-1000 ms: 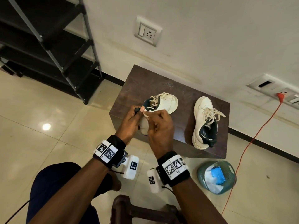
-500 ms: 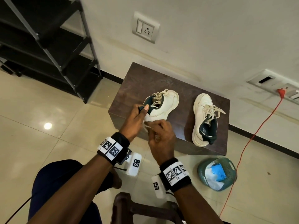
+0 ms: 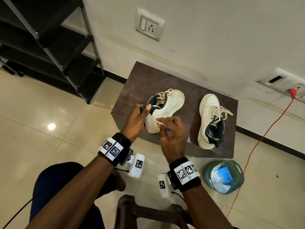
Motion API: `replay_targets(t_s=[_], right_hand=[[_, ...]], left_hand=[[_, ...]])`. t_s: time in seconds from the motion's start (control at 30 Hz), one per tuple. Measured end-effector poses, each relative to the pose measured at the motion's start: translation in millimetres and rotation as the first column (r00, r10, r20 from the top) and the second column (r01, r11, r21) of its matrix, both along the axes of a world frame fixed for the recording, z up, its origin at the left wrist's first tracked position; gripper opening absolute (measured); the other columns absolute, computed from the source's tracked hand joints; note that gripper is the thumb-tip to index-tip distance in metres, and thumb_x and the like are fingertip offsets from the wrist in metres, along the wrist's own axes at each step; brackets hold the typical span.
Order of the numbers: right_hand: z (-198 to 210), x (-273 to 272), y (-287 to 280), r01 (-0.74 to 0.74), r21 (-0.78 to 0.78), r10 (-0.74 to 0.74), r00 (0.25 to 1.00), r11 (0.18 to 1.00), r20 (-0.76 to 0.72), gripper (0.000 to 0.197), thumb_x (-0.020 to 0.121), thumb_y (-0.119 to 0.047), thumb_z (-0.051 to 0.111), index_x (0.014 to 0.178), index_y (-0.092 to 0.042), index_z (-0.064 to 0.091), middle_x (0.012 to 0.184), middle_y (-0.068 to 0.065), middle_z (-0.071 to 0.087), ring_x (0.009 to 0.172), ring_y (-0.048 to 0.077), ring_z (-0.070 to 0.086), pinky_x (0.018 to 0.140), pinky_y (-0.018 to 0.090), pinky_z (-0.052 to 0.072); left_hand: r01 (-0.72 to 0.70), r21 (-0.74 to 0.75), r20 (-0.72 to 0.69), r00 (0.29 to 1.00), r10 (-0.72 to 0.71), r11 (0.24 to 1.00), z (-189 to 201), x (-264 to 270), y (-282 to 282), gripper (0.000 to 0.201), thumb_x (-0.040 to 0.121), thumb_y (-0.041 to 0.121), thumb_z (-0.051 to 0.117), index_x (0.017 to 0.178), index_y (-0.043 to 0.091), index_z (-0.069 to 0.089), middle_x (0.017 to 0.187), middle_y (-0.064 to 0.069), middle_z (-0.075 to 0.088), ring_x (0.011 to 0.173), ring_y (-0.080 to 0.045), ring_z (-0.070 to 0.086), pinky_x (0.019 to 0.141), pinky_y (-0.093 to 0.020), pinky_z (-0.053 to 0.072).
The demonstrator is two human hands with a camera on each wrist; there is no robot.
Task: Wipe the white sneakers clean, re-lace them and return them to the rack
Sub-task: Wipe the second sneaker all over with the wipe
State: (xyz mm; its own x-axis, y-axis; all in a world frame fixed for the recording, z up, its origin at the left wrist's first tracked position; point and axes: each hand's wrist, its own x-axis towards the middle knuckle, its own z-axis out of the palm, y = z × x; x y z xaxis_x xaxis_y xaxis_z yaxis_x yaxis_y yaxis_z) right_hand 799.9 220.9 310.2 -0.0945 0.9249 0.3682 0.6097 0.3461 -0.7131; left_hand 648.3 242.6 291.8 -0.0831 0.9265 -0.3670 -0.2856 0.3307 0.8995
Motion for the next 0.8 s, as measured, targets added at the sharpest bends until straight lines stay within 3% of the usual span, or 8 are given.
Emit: replay_targets(t_s=[0.1,0.17,0.33,0.43,0.53,0.57,0.7,0.8], right_hand=[[-4.2,13.7,26.0,0.159,-0.052,-0.161,0.986,0.986,-0.038,0.024,0.083,-0.002,0.073,0.099,-0.018,0.080,0.088,0.001,0.060,0.080,0.023,0.059,0.069,0.037,0.052],[-2.3,12.5,27.3,0.178,-0.065,-0.183,0.980,0.982,-0.076,0.023,0.083,-0.003,0.073,0.099,-0.017,0.080,0.087,0.001,0.060,0.077,0.024,0.059,0.066,0.041,0.052],[3.9,-7.1,-15.1,-0.105,-0.036,0.107,0.992,0.994,0.066,0.016,0.086,-0.010,0.074,0.099,-0.017,0.079,0.084,-0.003,0.059,0.082,0.015,0.053,0.067,0.019,0.039],[-0.4,10.5,-1.9,0.031,-0.033,-0.030,0.999,0.999,0.039,0.018,0.083,-0.010,0.077,0.097,-0.020,0.080,0.086,-0.002,0.062,0.082,0.018,0.055,0.072,0.016,0.040],[-7.2,26.7,22.9,0.182,-0.124,-0.199,0.971,0.975,-0.135,0.021,0.083,-0.006,0.078,0.098,-0.021,0.080,0.089,0.003,0.065,0.075,0.020,0.060,0.067,0.032,0.051],[-6.8,25.6,25.9,0.190,-0.141,-0.212,0.963,0.972,-0.169,0.022,0.083,-0.005,0.077,0.098,-0.020,0.080,0.089,0.005,0.065,0.073,0.018,0.060,0.065,0.032,0.052],[2.4,7.1,0.8,0.113,-0.088,-0.125,0.980,0.990,-0.154,0.022,0.083,0.003,0.076,0.100,-0.011,0.079,0.088,0.006,0.062,0.076,0.005,0.057,0.067,0.009,0.043],[1.7,8.6,-20.6,-0.030,-0.054,0.025,0.996,0.998,-0.083,0.023,0.081,0.003,0.078,0.101,-0.009,0.079,0.090,0.005,0.064,0.081,0.008,0.059,0.070,0.013,0.046]], left_hand=[[0.004,0.014,-0.022,1.000,-0.004,1.000,-0.6,3.1,-2.4,0.061,0.092,0.057,0.060,0.116,0.001,0.051,0.122,-0.023,0.065,0.113,-0.037,0.064,0.097,-0.068,0.048],[0.000,0.011,-0.005,1.000,0.000,1.000,2.0,3.8,-2.0,0.065,0.093,0.056,0.059,0.123,-0.002,0.050,0.123,-0.022,0.066,0.119,-0.039,0.062,0.097,-0.066,0.050],[0.019,0.001,0.009,1.000,-0.019,1.000,0.4,1.2,3.6,0.065,0.096,0.053,0.060,0.124,-0.004,0.052,0.118,-0.021,0.070,0.112,-0.037,0.066,0.095,-0.058,0.053],[0.025,-0.012,0.012,1.000,-0.025,1.000,0.2,4.1,2.0,0.060,0.095,0.052,0.060,0.121,-0.002,0.050,0.119,-0.022,0.068,0.114,-0.038,0.065,0.092,-0.062,0.055],[0.028,0.004,-0.020,0.999,-0.028,1.000,-2.3,3.5,0.3,0.048,0.096,0.050,0.059,0.109,0.005,0.052,0.121,-0.026,0.065,0.109,-0.033,0.066,0.093,-0.065,0.052],[0.020,0.006,-0.009,1.000,-0.020,1.000,-2.6,3.2,-0.2,0.049,0.096,0.050,0.059,0.110,0.003,0.052,0.122,-0.026,0.064,0.109,-0.033,0.066,0.093,-0.066,0.052],[0.011,-0.041,0.038,0.999,-0.009,0.999,-4.0,0.4,2.6,0.055,0.103,0.044,0.054,0.131,-0.003,0.049,0.123,-0.017,0.069,0.118,-0.036,0.064,0.085,-0.052,0.060],[0.022,-0.051,0.052,0.998,-0.019,0.998,-4.3,-1.5,3.5,0.050,0.104,0.040,0.052,0.132,-0.001,0.051,0.122,-0.013,0.071,0.117,-0.034,0.066,0.085,-0.049,0.061]])
